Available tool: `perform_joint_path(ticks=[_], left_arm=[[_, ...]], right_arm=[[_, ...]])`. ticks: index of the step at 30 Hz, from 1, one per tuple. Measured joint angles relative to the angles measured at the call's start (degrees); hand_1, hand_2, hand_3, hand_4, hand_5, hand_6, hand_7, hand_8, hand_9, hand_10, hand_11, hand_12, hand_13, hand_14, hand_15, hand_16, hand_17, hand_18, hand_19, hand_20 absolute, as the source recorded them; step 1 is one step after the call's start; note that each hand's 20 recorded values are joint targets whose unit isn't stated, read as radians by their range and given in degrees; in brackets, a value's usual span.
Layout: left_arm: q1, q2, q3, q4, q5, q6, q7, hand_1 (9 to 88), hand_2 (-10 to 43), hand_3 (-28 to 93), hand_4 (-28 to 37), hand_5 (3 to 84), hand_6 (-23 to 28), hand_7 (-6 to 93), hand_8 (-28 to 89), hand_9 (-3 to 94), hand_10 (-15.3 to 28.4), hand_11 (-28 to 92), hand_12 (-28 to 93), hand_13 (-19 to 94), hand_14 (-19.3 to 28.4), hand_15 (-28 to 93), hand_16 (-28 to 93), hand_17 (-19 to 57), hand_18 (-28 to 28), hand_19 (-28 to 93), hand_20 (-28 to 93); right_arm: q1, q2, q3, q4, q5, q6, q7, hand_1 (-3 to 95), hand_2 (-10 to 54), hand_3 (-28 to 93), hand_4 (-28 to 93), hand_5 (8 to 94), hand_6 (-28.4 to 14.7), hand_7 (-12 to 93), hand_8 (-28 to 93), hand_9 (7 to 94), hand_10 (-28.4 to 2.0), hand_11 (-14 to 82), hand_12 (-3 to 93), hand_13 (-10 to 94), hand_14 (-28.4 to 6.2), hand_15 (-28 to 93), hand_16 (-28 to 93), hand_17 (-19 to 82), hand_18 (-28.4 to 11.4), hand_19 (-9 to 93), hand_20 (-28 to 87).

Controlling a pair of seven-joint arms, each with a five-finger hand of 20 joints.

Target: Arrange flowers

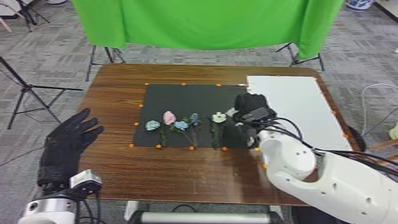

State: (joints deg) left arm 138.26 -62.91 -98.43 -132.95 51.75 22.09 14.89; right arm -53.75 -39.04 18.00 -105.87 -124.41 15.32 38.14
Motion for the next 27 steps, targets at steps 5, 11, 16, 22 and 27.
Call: perform_joint_path(ticks=[5, 11, 16, 22, 27], left_arm=[[0.13, -0.10, 0.00, -0.01, 0.00, 0.02, 0.00, 25.8, 5.1, 83, -19.9, 39.2, 10.2, 15.6, -10, 35.3, 19.1, 27, 8, 26, 26.3, 52, -11, -9.5, 23.2, 59, -2], [0.16, -0.13, 0.16, -0.02, 0.00, 0.03, 0.03, 25.7, 5.2, 83, -20.0, 39.1, 10.2, 15.6, -10, 35.5, 19.1, 27, 8, 27, 26.2, 52, -11, -9.5, 23.2, 59, -2], [0.39, -0.13, 0.13, -0.04, 0.00, 0.07, 0.06, 25.8, 5.2, 83, -20.1, 39.1, 10.1, 15.7, -11, 35.6, 19.0, 27, 8, 27, 26.1, 52, -11, -9.4, 23.3, 58, -2], [0.53, -0.21, 0.13, -0.04, 0.00, 0.06, 0.01, 25.6, 5.3, 83, -20.2, 39.2, 10.2, 15.6, -11, 35.7, 18.9, 27, 8, 27, 25.9, 52, -11, -9.5, 23.3, 59, -2], [0.53, -0.24, 0.13, -0.03, 0.00, 0.05, -0.02, 25.5, 5.6, 83, -20.4, 39.4, 10.1, 15.7, -11, 35.9, 19.0, 27, 8, 28, 25.7, 52, -11, -9.4, 23.4, 59, -2]], right_arm=[[-3.54, 0.12, 3.35, -0.25, -0.26, -1.89, -0.77, 50.2, -9.5, 84, -28, 74.4, 1.2, 26, -4, 86.8, -7.1, 9.6, 31.5, 76, -3.3, 77, 17, 28, -18.5, 92, 2], [-7.16, -0.34, 7.64, -0.59, -0.53, -7.85, -1.88, 46.1, -9.5, 87, -28, 68.2, 0.4, 26, -7, 77.3, -9.3, 16.5, 26.2, 72, -3.7, 78, 18, 24, -18.8, 90, 4], [-14.09, -2.02, 18.43, -2.28, -0.78, -16.79, -4.85, 41.7, -9.5, 90, -28, 64.7, 0.0, 25, -17, 70.7, -10.5, 25.8, 18.9, 70, -5.1, 80, 16, 23, -19.2, 89, 8], [-19.55, -4.70, 24.99, -4.06, -1.51, -21.73, -6.98, 37.2, -9.5, 92, -28, 61.4, -1.8, 23, -16, 65.7, -12.9, 30.5, 14.4, 68, -7.1, 82, 11, 21, -19.6, 87, 11], [-22.05, -6.74, 27.28, -5.02, -1.63, -23.92, -7.67, 36.2, -9.5, 92, -28, 59.8, -2.4, 23, -16, 63.9, -13.7, 30.5, 14.5, 67, -7.6, 83, 11, 20, -19.8, 87, 12]])
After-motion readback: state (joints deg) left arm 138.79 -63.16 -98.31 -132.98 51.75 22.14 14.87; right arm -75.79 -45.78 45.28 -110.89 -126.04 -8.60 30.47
